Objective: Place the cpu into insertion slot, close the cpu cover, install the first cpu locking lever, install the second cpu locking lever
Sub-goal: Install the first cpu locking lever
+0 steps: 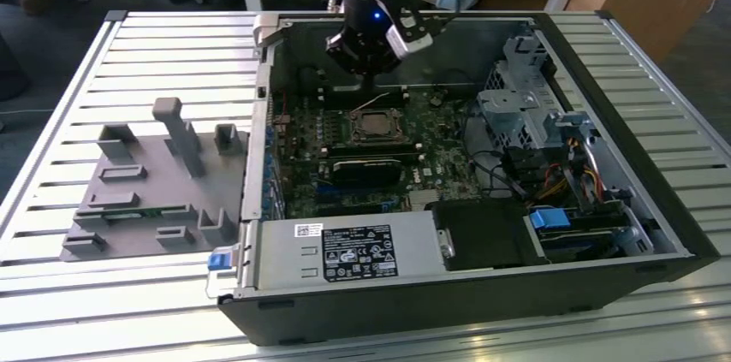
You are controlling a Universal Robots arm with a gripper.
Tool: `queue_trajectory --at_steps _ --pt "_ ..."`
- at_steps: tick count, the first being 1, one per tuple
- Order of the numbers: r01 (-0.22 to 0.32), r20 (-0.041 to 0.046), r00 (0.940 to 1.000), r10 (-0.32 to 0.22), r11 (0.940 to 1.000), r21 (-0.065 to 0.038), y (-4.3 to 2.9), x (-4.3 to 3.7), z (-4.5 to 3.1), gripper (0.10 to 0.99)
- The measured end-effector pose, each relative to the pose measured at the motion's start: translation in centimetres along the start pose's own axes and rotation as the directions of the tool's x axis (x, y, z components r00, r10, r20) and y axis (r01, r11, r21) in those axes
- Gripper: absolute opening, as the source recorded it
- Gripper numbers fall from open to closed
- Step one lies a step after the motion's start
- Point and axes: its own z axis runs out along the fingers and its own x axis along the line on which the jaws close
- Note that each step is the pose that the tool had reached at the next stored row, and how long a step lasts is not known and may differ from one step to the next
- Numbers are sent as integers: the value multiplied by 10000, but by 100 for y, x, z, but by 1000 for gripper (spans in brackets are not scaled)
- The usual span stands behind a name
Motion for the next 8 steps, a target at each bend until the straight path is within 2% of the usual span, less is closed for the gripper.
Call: queue_trajectory --at_steps 1,2,4,6,8 --pt "3 115 9999 -3 10000 -1 0 0 3 118" --pt "4 185 9998 -4 10000 -7 0 1 9 118" --pt "7 199 9998 -5 10000 -57 0 0 22 118" --pt "2 195 9998 3 9998 -221 -1 1 38 118" --pt "0 198 9998 6 9995 -312 -1 1 61 118"
